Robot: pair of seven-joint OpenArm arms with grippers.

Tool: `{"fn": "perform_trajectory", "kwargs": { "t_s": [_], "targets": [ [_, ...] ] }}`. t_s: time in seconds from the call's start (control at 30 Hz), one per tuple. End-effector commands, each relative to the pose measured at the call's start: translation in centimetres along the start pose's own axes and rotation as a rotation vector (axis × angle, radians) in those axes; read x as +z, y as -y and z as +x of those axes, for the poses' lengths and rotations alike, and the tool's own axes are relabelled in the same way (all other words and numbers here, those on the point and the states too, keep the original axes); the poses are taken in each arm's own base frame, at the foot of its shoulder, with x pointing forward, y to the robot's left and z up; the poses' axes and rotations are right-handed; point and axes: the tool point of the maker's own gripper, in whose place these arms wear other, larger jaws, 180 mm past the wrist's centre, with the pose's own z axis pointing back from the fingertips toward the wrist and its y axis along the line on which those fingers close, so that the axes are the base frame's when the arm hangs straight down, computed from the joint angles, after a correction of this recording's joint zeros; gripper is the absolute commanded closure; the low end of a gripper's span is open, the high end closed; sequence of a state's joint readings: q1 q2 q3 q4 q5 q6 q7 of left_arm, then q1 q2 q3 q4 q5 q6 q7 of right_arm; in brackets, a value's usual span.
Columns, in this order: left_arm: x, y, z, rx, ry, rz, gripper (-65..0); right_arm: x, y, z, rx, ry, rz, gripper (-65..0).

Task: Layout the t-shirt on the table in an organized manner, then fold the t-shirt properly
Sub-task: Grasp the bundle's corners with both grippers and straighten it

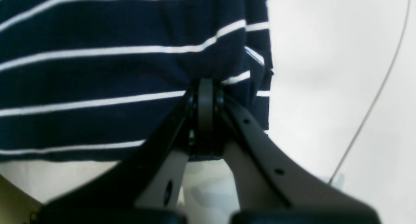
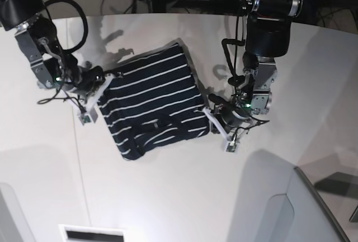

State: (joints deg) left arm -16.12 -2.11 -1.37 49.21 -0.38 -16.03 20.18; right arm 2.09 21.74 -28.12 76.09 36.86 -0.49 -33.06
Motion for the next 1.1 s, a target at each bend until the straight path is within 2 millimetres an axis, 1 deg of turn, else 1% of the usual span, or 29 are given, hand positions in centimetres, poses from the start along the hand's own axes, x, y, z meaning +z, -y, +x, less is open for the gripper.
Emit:
{"fn": "perform_trajectory", "kwargs": {
  "t_s": [0.0, 0.17, 0.27, 0.4, 0.43, 0.5, 0.57, 0.7, 0.83, 0.9, 0.97, 1.0, 1.03, 1.07],
  "targets": [
    [0.0, -0.3, 3.3, -0.008, 0.07, 0.004, 0.0, 0.4, -0.2, 0.7, 0.011, 0.017, 0.008, 0.0],
    [-0.8, 0.7, 5.0, 0.003, 0.082, -0.017, 0.0, 1.2, -2.0, -0.5, 0.021, -0.016, 0.046, 0.0],
    [-1.2, 1.4, 5.4, 0.009, 0.079, -0.03, 0.0, 1.5, -2.8, -1.5, 0.02, -0.023, 0.063, 0.0],
    [-1.2, 1.7, 6.2, 0.009, 0.092, -0.034, 0.0, 1.5, -2.3, -2.4, -0.014, -0.039, 0.033, 0.0],
    [-1.3, 2.0, 6.3, 0.011, 0.095, -0.04, 0.0, 1.6, -2.3, -2.4, -0.021, -0.037, 0.025, 0.0],
    [-1.3, 2.1, 6.7, 0.012, 0.116, -0.041, 0.0, 1.7, -2.5, -2.6, -0.028, -0.037, 0.021, 0.0],
    [-1.2, 2.1, 7.3, 0.013, 0.149, -0.041, 0.0, 1.9, -2.6, -2.3, -0.028, -0.028, 0.025, 0.0],
    [-1.1, 1.9, 7.4, 0.015, 0.155, -0.037, 0.0, 2.2, -3.0, -2.1, -0.021, -0.038, 0.034, 0.0],
    [-0.9, 1.4, 8.0, 0.029, 0.173, -0.03, 0.0, 3.0, -4.1, -0.8, -0.019, -0.002, 0.051, 0.0],
    [-0.4, 1.1, 8.8, 0.018, 0.198, -0.023, 0.0, 3.4, -3.8, -0.1, -0.047, 0.012, 0.022, 0.0],
    [0.5, 0.3, 10.0, -0.001, 0.238, -0.005, 0.0, 3.6, -3.6, 0.4, -0.06, 0.015, 0.007, 0.0],
    [0.9, 0.3, 10.2, -0.004, 0.251, -0.003, 0.0, 3.8, -3.7, 1.0, -0.06, 0.028, 0.007, 0.0],
    [1.4, -0.1, 10.6, 0.001, 0.272, 0.008, 0.0, 4.0, -3.6, 1.2, -0.053, 0.031, 0.006, 0.0],
    [2.0, -1.1, 10.8, 0.01, 0.28, 0.031, 0.0, 4.3, -3.5, 1.5, -0.047, 0.039, 0.005, 0.0]
  ]
}}
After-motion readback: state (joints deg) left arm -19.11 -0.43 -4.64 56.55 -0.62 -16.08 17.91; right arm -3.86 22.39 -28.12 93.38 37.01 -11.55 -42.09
